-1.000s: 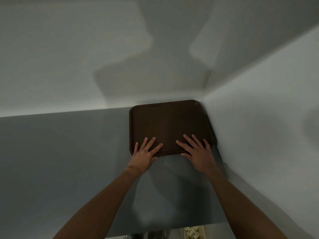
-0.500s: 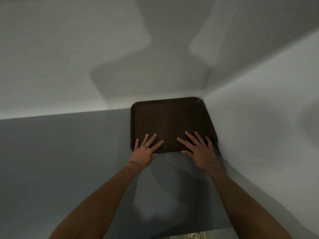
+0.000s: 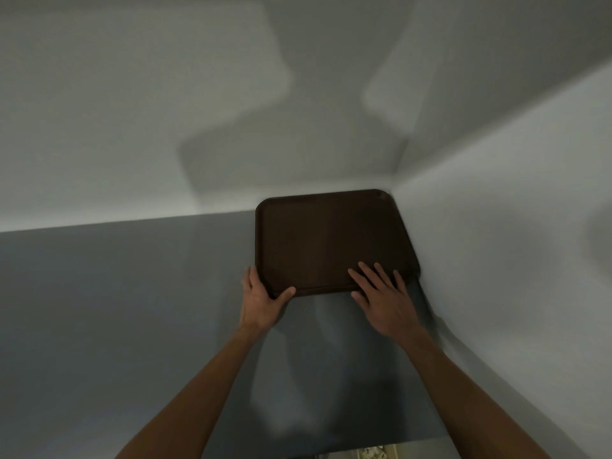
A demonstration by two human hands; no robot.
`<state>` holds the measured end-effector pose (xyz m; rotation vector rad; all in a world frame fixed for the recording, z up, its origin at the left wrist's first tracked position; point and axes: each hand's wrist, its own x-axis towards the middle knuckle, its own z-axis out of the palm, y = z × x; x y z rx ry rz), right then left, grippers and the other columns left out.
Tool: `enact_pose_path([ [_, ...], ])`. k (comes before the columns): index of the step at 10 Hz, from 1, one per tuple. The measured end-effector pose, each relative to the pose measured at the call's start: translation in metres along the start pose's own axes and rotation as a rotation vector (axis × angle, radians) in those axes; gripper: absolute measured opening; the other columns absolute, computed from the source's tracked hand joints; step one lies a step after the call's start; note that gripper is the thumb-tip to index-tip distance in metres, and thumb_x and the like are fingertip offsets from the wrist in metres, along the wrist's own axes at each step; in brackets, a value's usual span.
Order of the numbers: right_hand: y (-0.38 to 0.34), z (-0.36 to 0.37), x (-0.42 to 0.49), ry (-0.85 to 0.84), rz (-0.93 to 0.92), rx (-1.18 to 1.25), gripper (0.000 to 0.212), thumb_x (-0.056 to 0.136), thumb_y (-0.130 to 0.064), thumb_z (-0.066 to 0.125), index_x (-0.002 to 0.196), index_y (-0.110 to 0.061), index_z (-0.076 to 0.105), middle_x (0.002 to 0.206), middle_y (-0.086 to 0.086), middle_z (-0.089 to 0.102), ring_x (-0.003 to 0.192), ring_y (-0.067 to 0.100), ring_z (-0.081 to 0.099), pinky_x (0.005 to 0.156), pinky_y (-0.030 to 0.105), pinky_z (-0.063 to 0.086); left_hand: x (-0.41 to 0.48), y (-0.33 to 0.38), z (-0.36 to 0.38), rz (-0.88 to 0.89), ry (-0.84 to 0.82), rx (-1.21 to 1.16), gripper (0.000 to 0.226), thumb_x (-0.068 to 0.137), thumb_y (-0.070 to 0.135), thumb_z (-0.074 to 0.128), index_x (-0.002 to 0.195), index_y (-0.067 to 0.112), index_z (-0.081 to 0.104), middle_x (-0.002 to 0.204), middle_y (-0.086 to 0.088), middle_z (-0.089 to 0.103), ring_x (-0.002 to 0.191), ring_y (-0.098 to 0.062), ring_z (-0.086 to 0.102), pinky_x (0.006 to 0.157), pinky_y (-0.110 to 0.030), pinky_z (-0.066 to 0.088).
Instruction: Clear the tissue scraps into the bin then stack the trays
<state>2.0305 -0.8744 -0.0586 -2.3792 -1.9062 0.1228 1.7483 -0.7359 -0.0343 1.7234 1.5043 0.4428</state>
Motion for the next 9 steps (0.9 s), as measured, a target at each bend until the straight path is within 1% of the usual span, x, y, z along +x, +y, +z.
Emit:
enact_pose_path([
  [1,-0.002,0.002,0.001,0.009,0.036,-0.008,0.052,0.113,-0.055,0.022,0.165,-0.048,0.02,0.173,-0.016,0.022,0.161,0.023,0.022,0.128,0.058,0.018,0.003,-0.002,-0.006,-0.051,-0.029,-0.05,0.108,0.073,0.045,0.091,0.157,0.013,0.031,0.146,-0.013,0.057,0.132,-0.035,0.056,0.107,-0.039,0.048],
  [2,-0.002,0.002,0.004,-0.007,0.056,-0.014,0.053,0.114,-0.053,0.02,0.166,-0.048,0.013,0.174,-0.017,0.017,0.162,0.024,0.019,0.127,0.06,0.018,0.008,-0.002,-0.012,-0.054,-0.05,-0.021,0.1,0.074,0.041,0.092,0.153,0.012,0.037,0.141,-0.013,0.062,0.128,-0.035,0.06,0.104,-0.04,0.05],
  [3,-0.002,0.003,0.004,-0.015,0.059,0.004,0.053,0.113,-0.053,0.016,0.166,-0.049,0.008,0.175,-0.018,0.013,0.162,0.025,0.016,0.127,0.06,0.017,0.014,-0.008,-0.023,-0.073,-0.131,-0.022,0.095,0.076,0.044,0.089,0.153,0.017,0.039,0.139,-0.009,0.064,0.128,-0.031,0.061,0.106,-0.038,0.05],
  [4,-0.004,0.001,0.006,-0.04,0.071,0.011,0.054,0.113,-0.054,0.013,0.166,-0.049,0.005,0.175,-0.018,0.01,0.163,0.025,0.013,0.127,0.061,0.015,0.015,-0.01,-0.034,-0.074,-0.214,-0.037,0.092,0.081,0.05,0.084,0.155,0.023,0.036,0.143,-0.006,0.061,0.132,-0.028,0.058,0.111,-0.037,0.047],
  [5,-0.008,-0.001,0.005,-0.053,0.07,0.005,0.054,0.113,-0.053,0.014,0.166,-0.048,0.006,0.176,-0.018,0.009,0.163,0.028,0.014,0.127,0.062,0.015,0.013,-0.006,-0.041,-0.039,-0.291,0.016,0.091,0.089,0.047,0.077,0.161,0.024,0.026,0.149,-0.006,0.054,0.137,-0.028,0.053,0.114,-0.036,0.043],
  [6,-0.015,-0.006,0.003,-0.101,0.126,0.01,0.054,0.112,-0.053,0.016,0.166,-0.048,0.01,0.175,-0.016,0.014,0.162,0.03,0.018,0.127,0.062,0.015,0.007,-0.001,-0.045,-0.036,-0.3,0.021,0.085,0.092,0.046,0.073,0.161,0.026,0.025,0.151,-0.007,0.054,0.137,-0.029,0.053,0.114,-0.038,0.043],
  [7,-0.029,-0.011,-0.001,-0.141,0.185,0.03,0.055,0.112,-0.053,0.021,0.166,-0.044,0.021,0.174,-0.011,0.021,0.16,0.031,0.021,0.128,0.062,0.014,-0.003,-0.007,-0.046,-0.037,-0.244,0.063,0.079,0.096,0.044,0.069,0.16,0.024,0.029,0.151,-0.008,0.055,0.137,-0.033,0.054,0.111,-0.036,0.042],
  [8,-0.045,-0.019,-0.012,-0.15,0.248,0.044,0.058,0.111,-0.052,0.023,0.167,-0.034,0.025,0.174,-0.007,0.022,0.162,0.029,0.015,0.129,0.059,0.01,-0.024,-0.008,-0.057,0.009,-0.24,0.148,0.077,0.097,0.047,0.065,0.16,0.023,0.027,0.147,-0.013,0.058,0.134,-0.035,0.055,0.107,-0.035,0.043],
  [9,-0.058,-0.02,-0.025,-0.14,0.293,0.043,0.063,0.111,-0.052,0.021,0.168,-0.027,0.021,0.176,-0.004,0.018,0.163,0.026,0.008,0.13,0.055,0.006,-0.036,-0.018,-0.073,0.04,-0.273,0.242,0.082,0.099,0.048,0.062,0.162,0.018,0.02,0.148,-0.017,0.054,0.135,-0.036,0.053,0.107,-0.036,0.042],
])
